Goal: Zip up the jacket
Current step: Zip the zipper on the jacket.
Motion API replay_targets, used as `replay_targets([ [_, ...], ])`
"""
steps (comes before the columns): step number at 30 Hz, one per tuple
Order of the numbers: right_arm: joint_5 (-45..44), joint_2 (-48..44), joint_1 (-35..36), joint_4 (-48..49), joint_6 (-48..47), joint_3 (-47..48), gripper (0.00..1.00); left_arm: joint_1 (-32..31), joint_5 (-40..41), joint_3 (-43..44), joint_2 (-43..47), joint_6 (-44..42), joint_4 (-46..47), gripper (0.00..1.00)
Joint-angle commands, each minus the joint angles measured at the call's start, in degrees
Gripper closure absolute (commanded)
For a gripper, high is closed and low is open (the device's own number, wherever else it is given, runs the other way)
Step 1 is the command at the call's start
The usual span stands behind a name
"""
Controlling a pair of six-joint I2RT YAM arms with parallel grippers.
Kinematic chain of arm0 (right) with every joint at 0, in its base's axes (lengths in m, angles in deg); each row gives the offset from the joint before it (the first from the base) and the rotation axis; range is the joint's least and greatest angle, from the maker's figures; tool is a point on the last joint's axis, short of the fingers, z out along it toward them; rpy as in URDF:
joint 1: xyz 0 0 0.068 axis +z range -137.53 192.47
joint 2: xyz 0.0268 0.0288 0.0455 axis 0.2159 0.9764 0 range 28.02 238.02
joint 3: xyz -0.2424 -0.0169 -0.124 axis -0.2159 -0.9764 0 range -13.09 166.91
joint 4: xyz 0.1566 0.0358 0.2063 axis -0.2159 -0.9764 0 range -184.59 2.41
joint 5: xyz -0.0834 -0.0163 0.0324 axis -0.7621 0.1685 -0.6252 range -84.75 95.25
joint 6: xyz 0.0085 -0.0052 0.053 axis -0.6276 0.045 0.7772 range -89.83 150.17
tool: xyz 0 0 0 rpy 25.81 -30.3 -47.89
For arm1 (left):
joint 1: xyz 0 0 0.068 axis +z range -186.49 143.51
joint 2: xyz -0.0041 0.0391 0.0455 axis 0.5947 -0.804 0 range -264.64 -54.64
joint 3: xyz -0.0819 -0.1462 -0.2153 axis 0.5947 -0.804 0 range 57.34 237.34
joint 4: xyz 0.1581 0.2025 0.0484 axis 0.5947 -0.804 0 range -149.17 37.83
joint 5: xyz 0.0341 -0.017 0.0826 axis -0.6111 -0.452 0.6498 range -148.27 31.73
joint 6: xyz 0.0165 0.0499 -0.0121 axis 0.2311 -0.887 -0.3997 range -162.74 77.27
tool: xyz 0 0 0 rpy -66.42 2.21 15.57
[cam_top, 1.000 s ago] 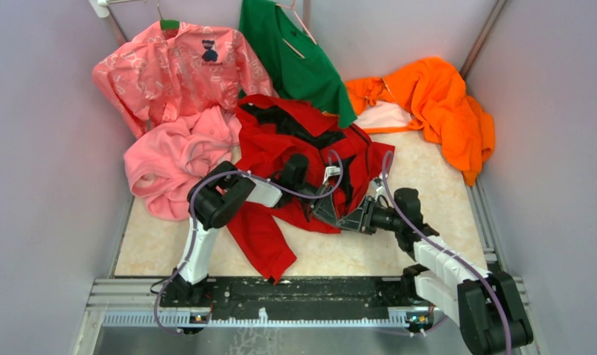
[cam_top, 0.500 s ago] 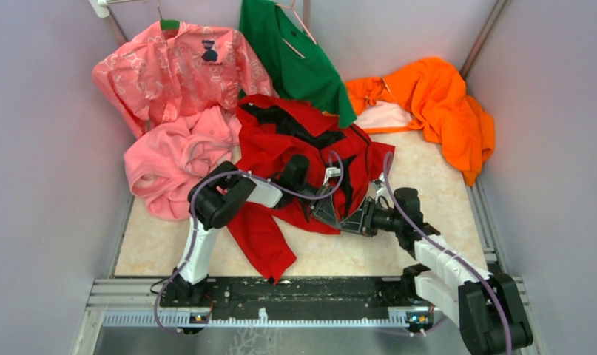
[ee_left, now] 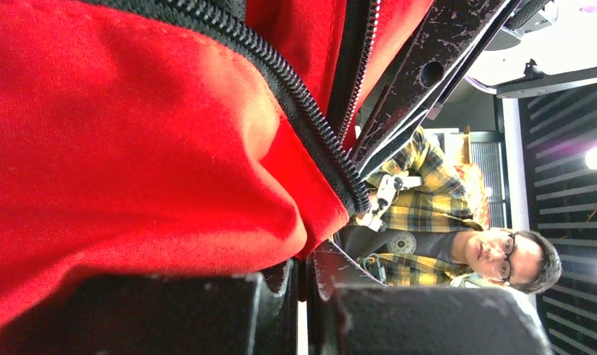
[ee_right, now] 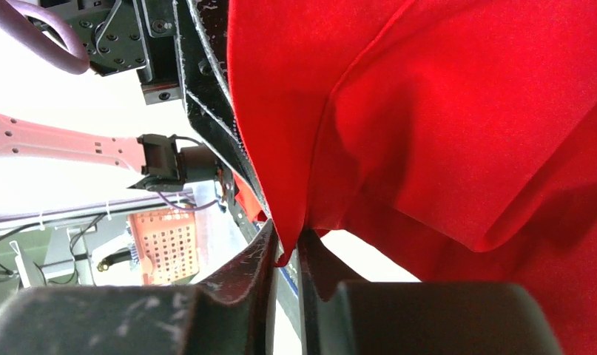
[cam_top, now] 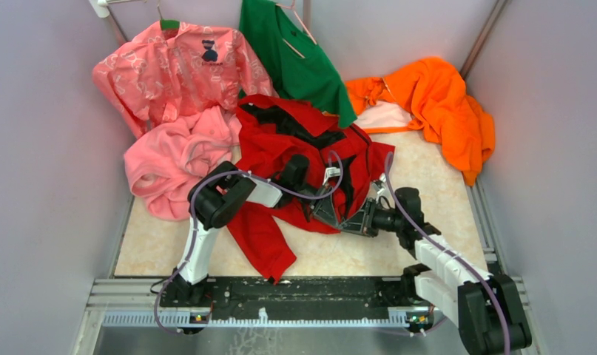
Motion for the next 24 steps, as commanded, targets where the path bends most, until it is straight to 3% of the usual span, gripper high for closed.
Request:
replay_targets([
  [1, -0.1, -1.0, -1.0, 1.3, -0.5, 2.3, 0.91, -0.1, -1.8, 1.0, -0.4, -1.3, 0.6, 1.00],
  [5, 0.6, -1.0, -1.3, 1.9, -0.9, 2.4, 1.00, -0.1, -1.8, 0.8, -0.4, -1.4, 0.6, 1.00],
  [10, 1.9, -1.1, -1.7, 2.3, -1.0, 2.8, 1.00, -0.1, -1.7, 0.8, -0.5, -3.0, -1.3, 1.00],
  [15, 0.7, -1.0, -1.7, 0.2, -1.7, 3.6, 0.84, -0.1, -2.1, 0.9, -0.5, -4.0, -2.3, 1.00],
  [20, 0.2, -1.0, -2.1, 1.7, -1.5, 3.4, 0.84, -0.2, -2.2, 0.9, -0.4, -4.3, -2.7, 1.00],
  [24, 0.7, -1.1, -2.1, 2.9, -0.8, 2.9, 0.90, -0.2, -2.3, 1.0, -0.3, -4.3, -2.9, 1.00],
])
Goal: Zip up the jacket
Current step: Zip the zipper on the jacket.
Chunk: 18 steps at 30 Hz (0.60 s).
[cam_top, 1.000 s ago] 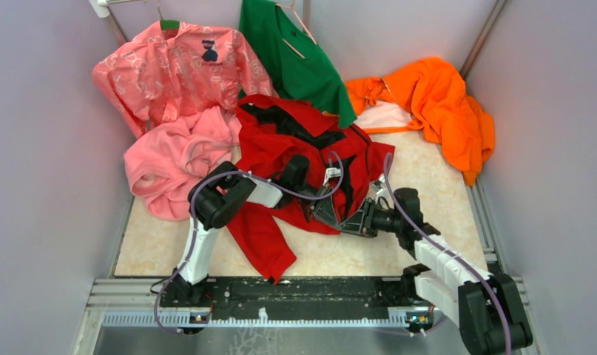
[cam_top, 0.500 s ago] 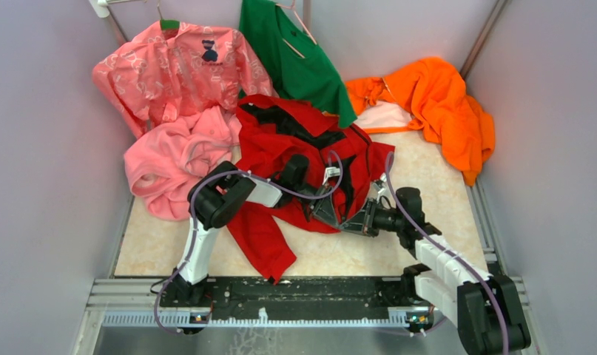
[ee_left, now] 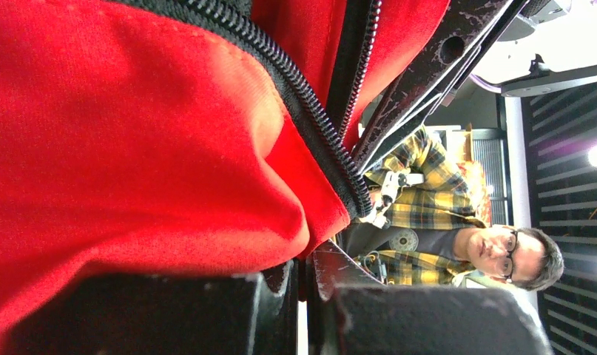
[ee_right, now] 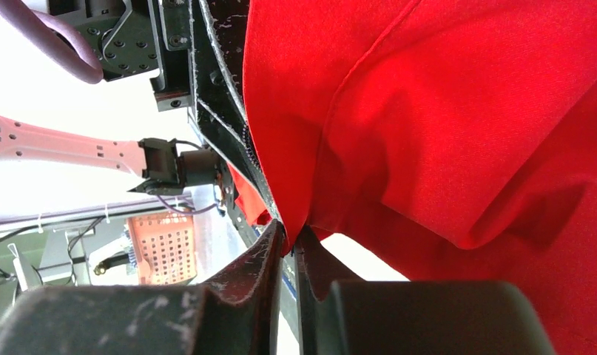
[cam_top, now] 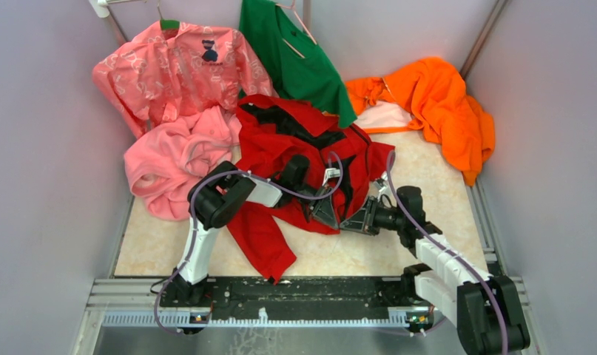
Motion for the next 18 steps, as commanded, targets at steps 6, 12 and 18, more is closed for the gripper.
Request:
replay_targets([
  [6, 1.5, -1.0, -0.7, 2.7, 0.8, 2.6, 1.00, -0.2, -1.6, 1.2, -0.3, -2.0, -0.7, 1.00],
  [12, 4.4, -0.8, -1.1, 0.6, 8.0, 3.7, 1.00, -0.3, 2.5, 4.8, 0.2, -14.9, -17.3, 1.00],
  [18, 8.1, 0.5, -2.6, -0.3, 15.3, 4.6, 1.00, -0.3, 7.9, 7.1, 1.0, -25.0, -30.4, 1.00],
])
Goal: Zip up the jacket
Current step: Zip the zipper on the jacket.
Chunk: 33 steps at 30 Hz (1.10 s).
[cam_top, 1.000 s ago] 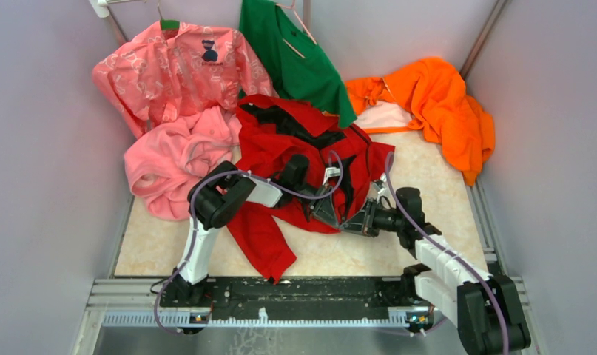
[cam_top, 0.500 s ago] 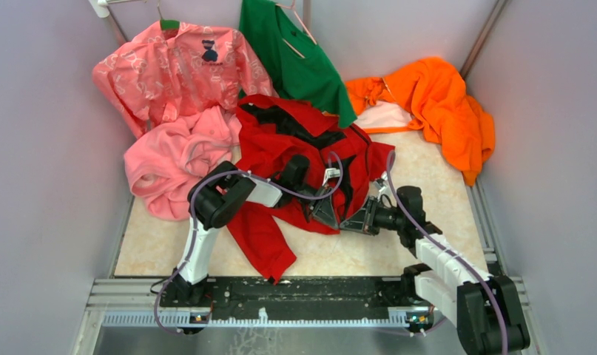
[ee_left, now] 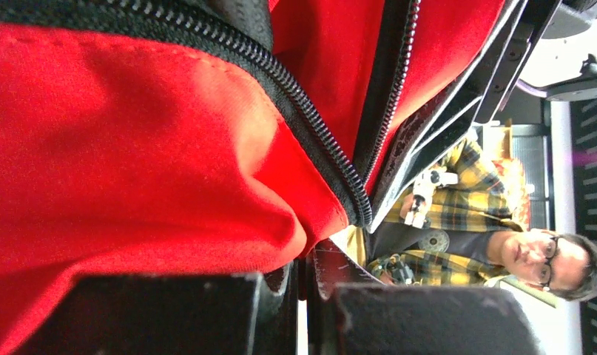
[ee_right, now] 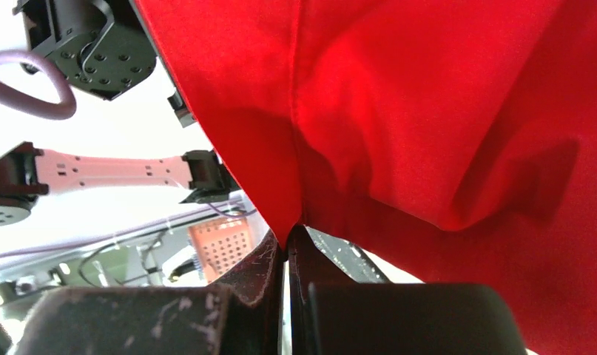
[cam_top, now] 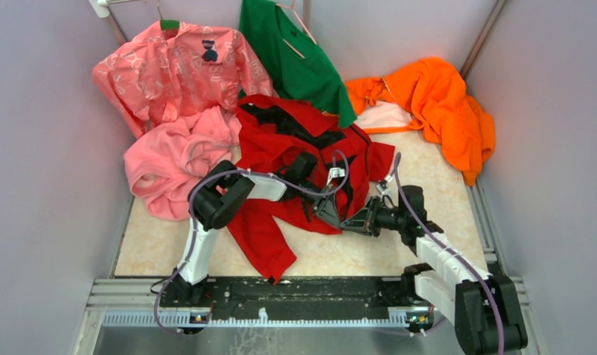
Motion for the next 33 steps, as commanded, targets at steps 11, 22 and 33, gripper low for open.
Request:
replay_targets([
  [11, 9.5, 2.2, -5.8, 12.1, 13.4, 4.1, 1.00, -0.4, 9.3, 0.0, 2.1, -13.6, -16.0, 1.00],
  [22, 11.8, 1.7, -5.0, 21.7, 16.6, 4.0, 1.00, -1.1, 11.4, 1.9, 2.9, -13.3, -18.2, 1.00],
  [33, 7.6, 3.6, -8.7, 20.2, 12.9, 7.8, 1.00, -3.4, 12.1, -0.2, 4.7, -14.5, -21.1, 1.00],
])
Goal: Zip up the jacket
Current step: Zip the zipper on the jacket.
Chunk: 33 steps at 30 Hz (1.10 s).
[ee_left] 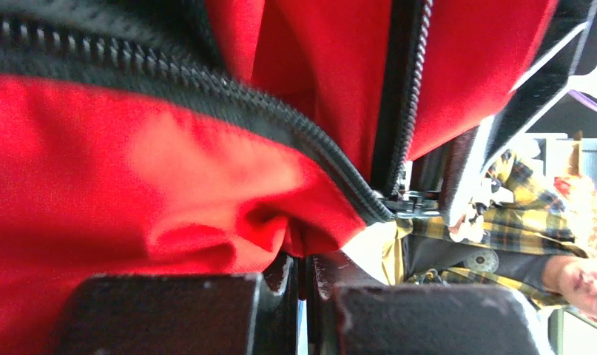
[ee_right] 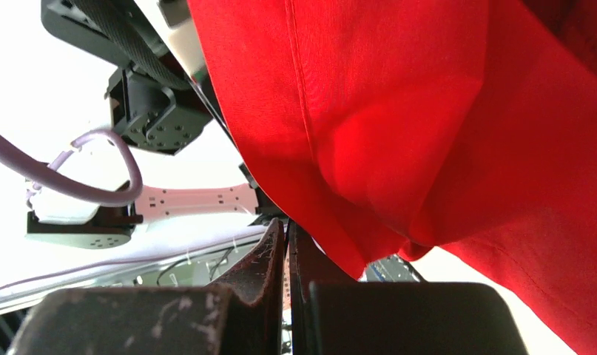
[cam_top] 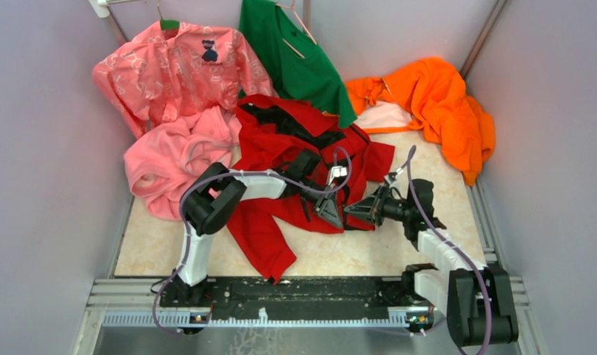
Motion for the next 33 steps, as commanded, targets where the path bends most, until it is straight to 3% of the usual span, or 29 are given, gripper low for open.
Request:
replay_targets([
  [1, 1.1, -0.1, -2.2, 7.5, -2.1, 7.7, 1.00, -2.5, 4.7, -3.1, 0.2, -2.3, -5.8, 1.00],
  [9, 0.0, 4.0, -3.2, 11.1, -0.8, 9.8, 1.00, -5.7, 6.4, -12.3, 3.1, 3.3, 3.4, 1.00],
  [23, 0.1, 10.9, -2.1, 20.8, 3.0, 17.9, 1.00, -7.8, 14.0, -29.1, 18.5, 9.8, 14.7, 1.00],
  [25, 5.6, 9.8, 0.0, 19.4, -5.7, 20.5, 1.00, -7.8, 14.8, -29.0, 19.5, 10.4, 15.6, 0.97],
  [28, 11.8, 7.3, 0.2, -1.2, -32.3, 28.4, 0.98, -7.7, 16.3, -28.5, 20.1, 10.7, 16.5, 0.87],
  [30, 13.1, 7.2, -0.4, -25.2, -55.9, 34.7, 0.77, -7.7, 18.1, -28.7, 21.1, 10.2, 16.4, 0.75],
  [31, 13.7, 7.6, -0.4, -35.0, -68.4, 37.6, 0.62, -7.8, 19.2, -29.2, 22.1, 9.9, 16.5, 0.68],
  [33, 15.5, 8.2, -0.2, -53.3, -99.7, 41.1, 0.41, -7.8, 22.8, -31.0, 25.5, 8.8, 16.9, 0.57],
])
